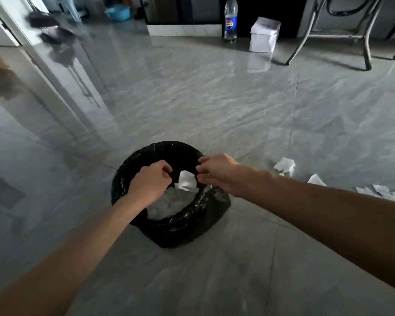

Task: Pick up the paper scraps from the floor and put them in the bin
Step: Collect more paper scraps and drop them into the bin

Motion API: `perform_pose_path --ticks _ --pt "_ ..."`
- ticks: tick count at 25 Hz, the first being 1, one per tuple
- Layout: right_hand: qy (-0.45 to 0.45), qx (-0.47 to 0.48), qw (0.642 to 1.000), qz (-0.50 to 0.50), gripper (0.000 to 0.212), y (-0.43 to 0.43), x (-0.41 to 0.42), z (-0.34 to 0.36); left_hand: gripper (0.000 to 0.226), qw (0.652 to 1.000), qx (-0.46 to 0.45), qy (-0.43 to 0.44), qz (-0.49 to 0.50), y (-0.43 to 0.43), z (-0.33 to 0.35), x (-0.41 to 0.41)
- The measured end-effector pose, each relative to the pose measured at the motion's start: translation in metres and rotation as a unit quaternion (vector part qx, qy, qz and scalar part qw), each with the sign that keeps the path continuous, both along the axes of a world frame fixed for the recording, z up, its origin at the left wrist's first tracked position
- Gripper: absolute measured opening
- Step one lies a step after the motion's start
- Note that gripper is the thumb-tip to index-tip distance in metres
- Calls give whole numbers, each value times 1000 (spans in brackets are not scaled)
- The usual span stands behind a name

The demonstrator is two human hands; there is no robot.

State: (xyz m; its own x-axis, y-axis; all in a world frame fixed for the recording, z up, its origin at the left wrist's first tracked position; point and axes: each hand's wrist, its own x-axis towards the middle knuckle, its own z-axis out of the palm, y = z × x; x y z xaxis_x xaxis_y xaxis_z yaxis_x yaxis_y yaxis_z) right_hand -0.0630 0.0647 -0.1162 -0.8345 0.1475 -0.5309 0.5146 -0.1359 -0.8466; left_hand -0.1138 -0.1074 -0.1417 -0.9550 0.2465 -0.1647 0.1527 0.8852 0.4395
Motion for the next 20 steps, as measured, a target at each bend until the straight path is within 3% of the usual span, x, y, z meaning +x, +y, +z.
perform_pose_path --ticks 6,10,13,15,17,20 --pt "15 35 999 7 15 121 65 17 13 994 56 27 -89 94 28 47" --pt "-27 12 999 -34 15 201 152 -13 18 974 59 -42 -215 186 22 94" --pt "-52 -12 995 -87 15 254 226 -56 20 933 35 -105 -343 263 12 136" --pt "-70 70 990 -99 14 273 255 -87 21 903 5 -124 -412 288 2 151" --pt "-106 214 968 -77 12 303 289 -122 23 874 -31 -136 -466 319 -16 171" --pt "-162 414 895 -28 19 341 335 -168 28 845 -99 -123 -510 347 -57 191"
